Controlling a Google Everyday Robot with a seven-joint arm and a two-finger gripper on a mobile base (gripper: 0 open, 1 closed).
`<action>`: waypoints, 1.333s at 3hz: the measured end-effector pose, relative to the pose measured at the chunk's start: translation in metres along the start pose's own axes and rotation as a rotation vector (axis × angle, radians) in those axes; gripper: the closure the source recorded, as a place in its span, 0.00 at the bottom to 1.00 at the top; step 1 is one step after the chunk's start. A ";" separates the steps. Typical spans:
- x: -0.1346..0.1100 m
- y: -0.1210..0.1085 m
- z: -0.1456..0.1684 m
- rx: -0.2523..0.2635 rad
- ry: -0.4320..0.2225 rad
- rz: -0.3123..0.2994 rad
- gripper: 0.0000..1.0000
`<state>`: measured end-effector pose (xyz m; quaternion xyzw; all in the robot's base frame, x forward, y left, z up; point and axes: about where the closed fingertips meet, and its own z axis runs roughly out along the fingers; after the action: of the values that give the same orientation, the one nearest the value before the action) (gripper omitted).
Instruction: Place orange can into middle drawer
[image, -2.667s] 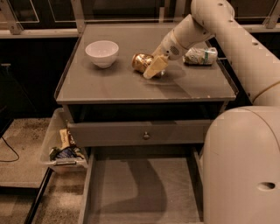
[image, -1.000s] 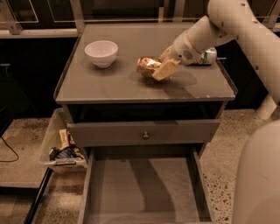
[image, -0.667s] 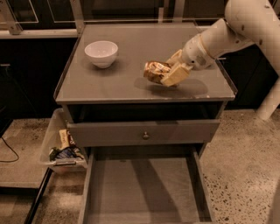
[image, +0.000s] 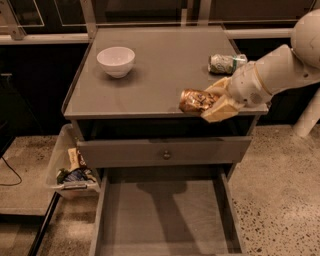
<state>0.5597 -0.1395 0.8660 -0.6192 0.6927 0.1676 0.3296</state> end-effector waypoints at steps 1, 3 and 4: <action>0.027 0.041 0.006 0.000 0.035 0.021 1.00; 0.075 0.080 0.045 -0.060 0.100 0.099 1.00; 0.076 0.079 0.049 -0.064 0.102 0.106 1.00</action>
Offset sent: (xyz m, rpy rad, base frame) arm -0.0913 -0.0258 -0.1637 -0.1154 0.2318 -0.1090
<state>0.4942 -0.1513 0.7657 -0.5996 0.7347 0.1748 0.2646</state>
